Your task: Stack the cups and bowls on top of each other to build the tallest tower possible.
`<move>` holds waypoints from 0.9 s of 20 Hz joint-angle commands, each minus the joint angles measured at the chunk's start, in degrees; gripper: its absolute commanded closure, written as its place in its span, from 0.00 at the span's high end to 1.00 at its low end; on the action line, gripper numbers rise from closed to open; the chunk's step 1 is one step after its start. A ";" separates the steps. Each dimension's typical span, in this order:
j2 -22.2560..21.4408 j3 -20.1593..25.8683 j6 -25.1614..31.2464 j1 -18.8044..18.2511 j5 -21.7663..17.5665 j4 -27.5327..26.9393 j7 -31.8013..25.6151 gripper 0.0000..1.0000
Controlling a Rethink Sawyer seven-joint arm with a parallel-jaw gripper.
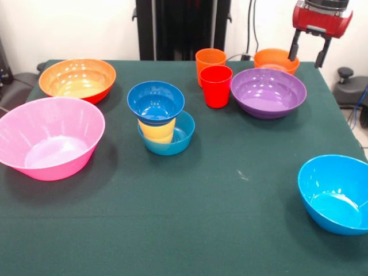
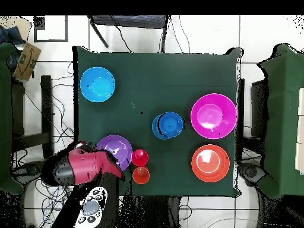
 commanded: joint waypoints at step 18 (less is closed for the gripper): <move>9.01 0.38 -11.02 7.01 -4.48 5.96 5.14 1.00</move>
